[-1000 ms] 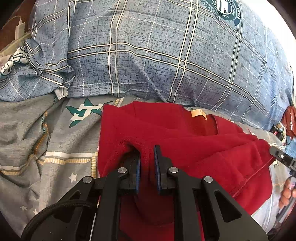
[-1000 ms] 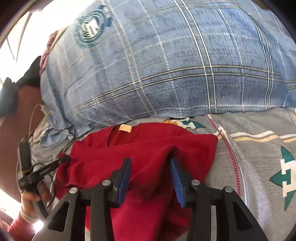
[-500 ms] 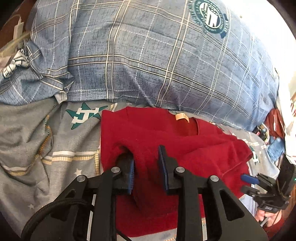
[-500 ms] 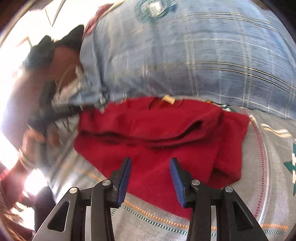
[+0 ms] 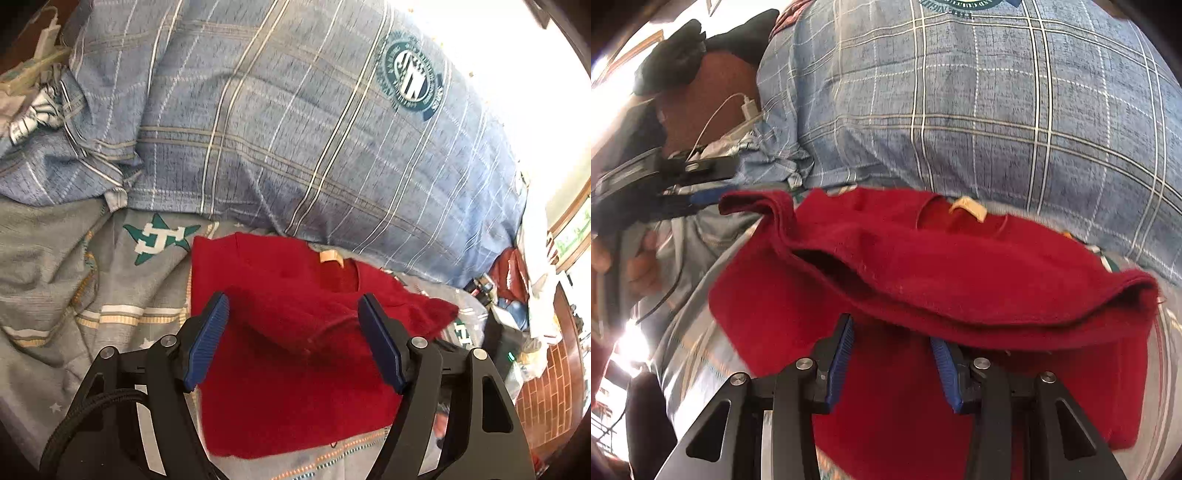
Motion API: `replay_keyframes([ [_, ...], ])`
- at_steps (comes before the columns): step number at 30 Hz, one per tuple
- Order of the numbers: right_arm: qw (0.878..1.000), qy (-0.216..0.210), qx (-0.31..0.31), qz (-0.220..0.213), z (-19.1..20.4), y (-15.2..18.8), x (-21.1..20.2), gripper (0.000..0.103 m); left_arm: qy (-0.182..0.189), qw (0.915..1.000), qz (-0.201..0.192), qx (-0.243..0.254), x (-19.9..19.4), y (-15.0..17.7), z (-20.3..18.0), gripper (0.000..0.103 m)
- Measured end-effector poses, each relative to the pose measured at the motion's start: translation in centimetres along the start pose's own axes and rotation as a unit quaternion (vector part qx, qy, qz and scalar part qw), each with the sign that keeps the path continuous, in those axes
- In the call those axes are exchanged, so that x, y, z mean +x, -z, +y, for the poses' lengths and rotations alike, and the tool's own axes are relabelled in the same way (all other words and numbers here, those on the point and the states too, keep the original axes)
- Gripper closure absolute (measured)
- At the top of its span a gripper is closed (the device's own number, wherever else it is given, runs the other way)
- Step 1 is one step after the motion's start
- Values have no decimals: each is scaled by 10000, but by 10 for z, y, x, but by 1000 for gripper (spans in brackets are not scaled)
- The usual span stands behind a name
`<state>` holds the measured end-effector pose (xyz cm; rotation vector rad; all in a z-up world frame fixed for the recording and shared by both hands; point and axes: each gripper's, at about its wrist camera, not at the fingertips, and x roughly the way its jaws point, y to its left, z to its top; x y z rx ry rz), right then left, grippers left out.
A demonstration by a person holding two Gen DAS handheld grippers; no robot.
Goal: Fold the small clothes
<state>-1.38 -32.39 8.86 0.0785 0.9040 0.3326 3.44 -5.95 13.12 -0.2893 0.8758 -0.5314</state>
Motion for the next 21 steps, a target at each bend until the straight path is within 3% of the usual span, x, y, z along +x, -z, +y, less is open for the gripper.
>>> replay_keyframes([
  [7,9971,465,535,-288,-27,-47,24,62,-264,9988,251,325,10,16,-4,30],
  [11,9927,617,1030,-95,-54,-69,37,62,-425,9977,422,306,31,22,5,30],
  [14,9912,547,1106,-470,-70,-68,-1,61,-529,9974,426,221,43,21,16,30],
  [16,9891,860,1019,-623,-82,-60,-30,48,-623,9970,434,129,52,18,25,30],
  [21,9827,1617,857,-297,-123,-34,-50,43,-806,9948,610,-139,82,9,44,30],
])
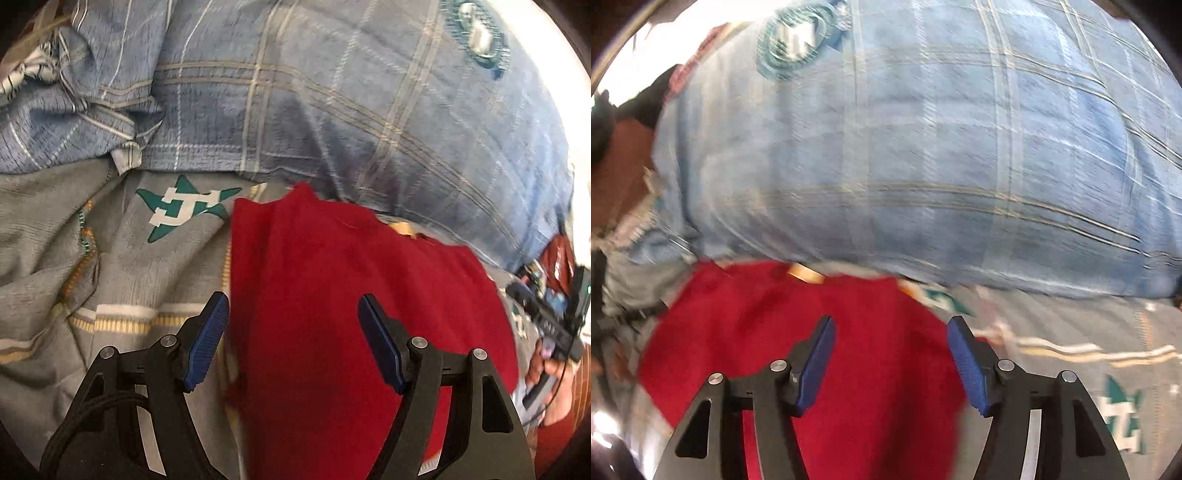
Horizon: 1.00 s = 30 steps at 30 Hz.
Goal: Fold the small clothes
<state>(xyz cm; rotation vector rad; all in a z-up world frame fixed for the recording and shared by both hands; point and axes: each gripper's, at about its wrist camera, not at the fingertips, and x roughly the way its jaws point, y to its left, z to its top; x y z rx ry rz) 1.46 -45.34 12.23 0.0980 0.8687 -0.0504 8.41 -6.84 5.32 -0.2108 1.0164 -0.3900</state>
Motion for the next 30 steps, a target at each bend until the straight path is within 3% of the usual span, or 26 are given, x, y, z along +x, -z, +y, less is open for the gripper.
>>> replay_keyframes([
  [2,9997,-25,105,216,-6,3,13,43,-58,9999,61,-60,10,-5,2,30],
  [6,9973,-532,328,387,-2,-3,42,44,-35,9996,285,-14,31,-10,2,32],
  [7,9968,-546,320,485,1,-6,53,67,-65,9994,334,93,36,-12,-1,45],
  [8,9968,-533,290,522,5,-7,58,83,-110,9993,330,139,37,-13,-2,57],
  [9,9970,-519,223,525,9,-9,59,95,-173,9992,313,190,38,-16,-4,62],
  [10,9978,-468,116,454,13,-9,56,95,-224,9991,275,233,38,-20,-5,69],
  [13,9991,-53,-390,-124,26,-18,32,95,-221,9995,41,242,33,-31,-4,70],
  [15,9986,174,-314,-391,20,-24,27,95,-355,9990,11,263,38,-34,-4,70],
  [17,9990,348,-59,-276,8,-28,41,95,-463,9986,106,243,44,-33,-4,70],
  [21,9982,463,-9,378,6,-22,81,95,-407,9990,56,165,28,-29,-1,70],
  [23,9988,369,111,289,2,-18,68,86,-305,9994,-5,157,11,-26,0,70],
  [25,9989,377,221,140,-1,-14,45,64,-240,9995,-39,221,-7,-19,-2,70],
  [27,9996,87,280,32,0,-6,16,63,-250,9991,-100,331,-21,-11,-6,69],
  [30,9997,-185,-99,98,18,21,-15,63,-265,9989,-48,378,-31,13,-11,53],
])
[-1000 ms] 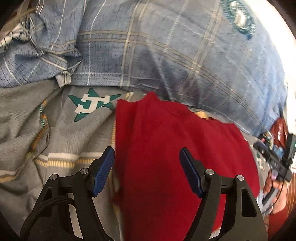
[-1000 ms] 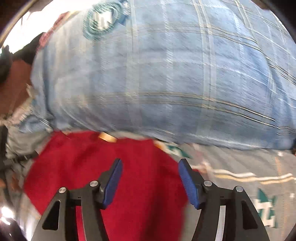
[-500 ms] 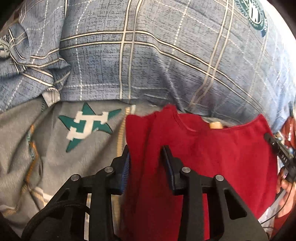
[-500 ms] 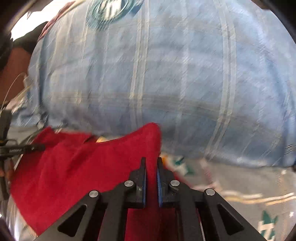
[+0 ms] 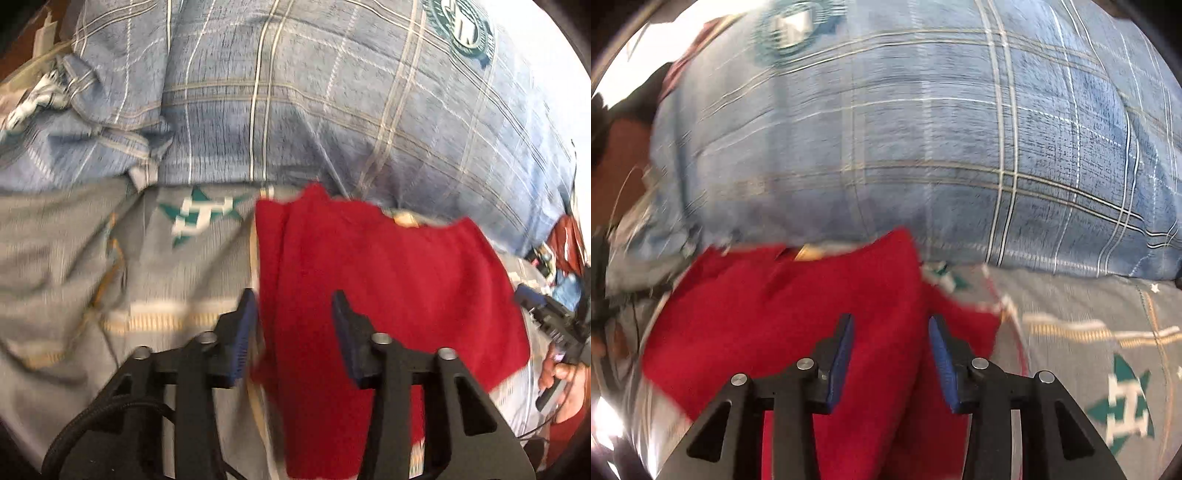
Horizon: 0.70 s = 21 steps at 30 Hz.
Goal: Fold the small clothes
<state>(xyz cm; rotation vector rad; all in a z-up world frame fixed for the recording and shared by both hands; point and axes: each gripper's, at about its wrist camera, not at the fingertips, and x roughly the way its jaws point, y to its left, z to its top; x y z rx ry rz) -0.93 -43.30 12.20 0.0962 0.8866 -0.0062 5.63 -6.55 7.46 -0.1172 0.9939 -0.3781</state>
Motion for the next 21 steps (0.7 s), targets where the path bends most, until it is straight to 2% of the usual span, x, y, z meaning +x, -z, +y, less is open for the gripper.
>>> replay_keyframes([
  [1,9997,44,-219,99,7,10,-1,63,-92,9999,101,-39,2,10,-2,53],
  [3,9954,350,-635,627,18,31,20,63,-204,9995,184,-120,7,22,-3,53],
  [5,9962,417,-646,409,19,35,14,63,-279,9992,127,-256,6,33,-3,53],
  [7,9964,457,-503,513,17,34,-1,63,-337,9987,19,-369,-2,42,-5,53],
  [9,9991,210,-322,161,25,26,-25,61,-323,9984,-45,-462,-9,47,-2,53],
  [10,9994,146,-310,92,28,22,-31,53,-278,9982,-72,-529,-11,51,0,53],
  [14,9986,-410,-338,-64,67,13,-37,44,35,9971,-215,-735,-16,58,7,53],
  [17,9963,-783,-345,117,100,4,-16,44,195,9952,-144,-945,-11,59,14,51],
  [19,9948,-929,-395,152,124,-3,-1,44,188,9951,-154,-963,-9,59,17,42],
  [21,9935,-1028,-432,250,150,-12,21,44,184,9952,-149,-952,-6,58,18,41],
])
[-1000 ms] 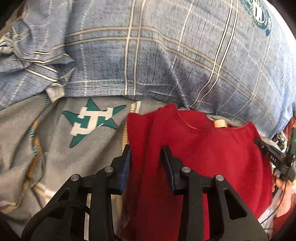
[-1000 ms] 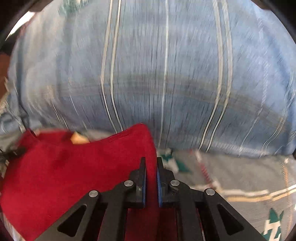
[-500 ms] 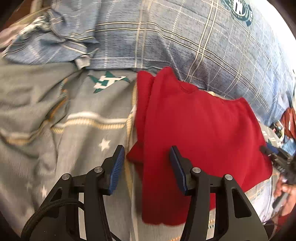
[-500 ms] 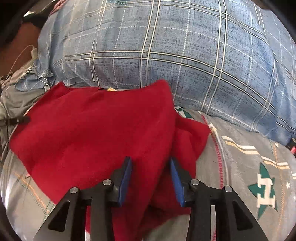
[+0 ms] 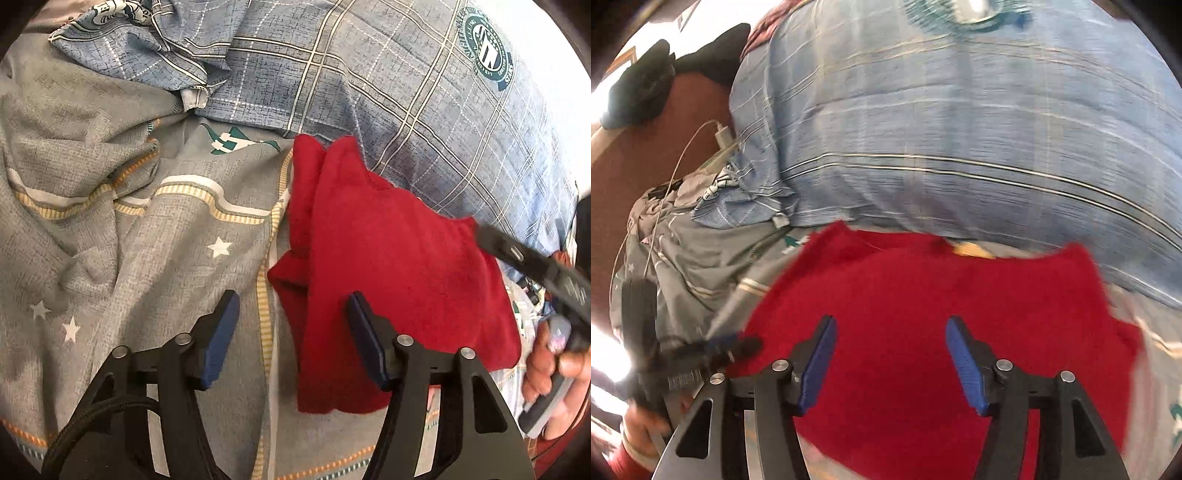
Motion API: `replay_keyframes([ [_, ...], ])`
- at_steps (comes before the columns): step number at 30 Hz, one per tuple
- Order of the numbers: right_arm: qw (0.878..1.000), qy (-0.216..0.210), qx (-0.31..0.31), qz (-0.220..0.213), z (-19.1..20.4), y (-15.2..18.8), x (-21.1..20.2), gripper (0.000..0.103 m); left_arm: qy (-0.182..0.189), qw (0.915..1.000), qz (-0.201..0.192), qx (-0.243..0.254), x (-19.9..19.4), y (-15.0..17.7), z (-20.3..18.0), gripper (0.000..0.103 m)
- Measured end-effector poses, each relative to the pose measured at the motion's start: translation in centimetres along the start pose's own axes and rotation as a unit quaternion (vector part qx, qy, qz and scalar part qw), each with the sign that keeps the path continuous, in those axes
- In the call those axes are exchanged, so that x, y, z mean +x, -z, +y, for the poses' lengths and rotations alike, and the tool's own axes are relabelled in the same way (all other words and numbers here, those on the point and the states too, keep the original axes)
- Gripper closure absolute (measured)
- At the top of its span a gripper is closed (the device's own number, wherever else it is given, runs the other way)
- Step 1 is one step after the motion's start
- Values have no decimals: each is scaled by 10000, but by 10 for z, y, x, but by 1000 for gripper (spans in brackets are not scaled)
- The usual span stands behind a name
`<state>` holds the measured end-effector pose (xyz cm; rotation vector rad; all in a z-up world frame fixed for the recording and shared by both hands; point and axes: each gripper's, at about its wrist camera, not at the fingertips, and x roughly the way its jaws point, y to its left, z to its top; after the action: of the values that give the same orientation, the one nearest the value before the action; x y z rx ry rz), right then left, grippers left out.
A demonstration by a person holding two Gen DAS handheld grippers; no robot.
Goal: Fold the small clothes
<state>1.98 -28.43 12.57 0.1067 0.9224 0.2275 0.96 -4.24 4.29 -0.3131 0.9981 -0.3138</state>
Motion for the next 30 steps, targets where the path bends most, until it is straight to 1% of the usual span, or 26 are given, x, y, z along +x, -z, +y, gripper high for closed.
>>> replay_keyframes([
  [3,9997,-92,-5,224,24,-17,44,44,0,10000,26,39,4,-3,2,41],
  [6,9991,-63,-107,399,45,-28,79,44,-21,10000,23,72,4,-6,3,41],
  [8,9987,-129,-147,476,58,-36,97,44,-57,10000,12,80,5,-6,3,39],
  [10,9983,-204,-173,521,67,-43,110,44,-52,10000,-1,84,7,-5,4,39],
  [13,9976,-203,-253,616,77,-52,123,44,-48,10000,14,86,11,-5,5,39],
  [16,9949,-214,-313,930,87,-59,143,44,-53,9999,8,97,13,-5,5,38],
  [19,9923,106,-466,1139,94,-60,161,44,-21,10000,23,71,14,-6,7,38],
  [20,9919,138,-469,1176,95,-59,165,44,-9,10000,23,65,13,-5,7,38],
  [25,9928,204,-533,1056,94,-52,168,44,-16,10000,45,55,11,-5,7,38],
  [26,9933,197,-529,1010,94,-51,167,47,-25,10000,48,55,11,-5,7,38],
  [28,9940,226,-547,922,92,-49,166,64,-40,10000,55,66,10,-6,6,38],
  [29,9947,157,-519,879,91,-49,164,69,-41,9999,58,71,10,-7,6,38],
  [30,9953,43,-467,845,89,-49,163,80,-28,9999,56,79,8,-7,6,38],
])
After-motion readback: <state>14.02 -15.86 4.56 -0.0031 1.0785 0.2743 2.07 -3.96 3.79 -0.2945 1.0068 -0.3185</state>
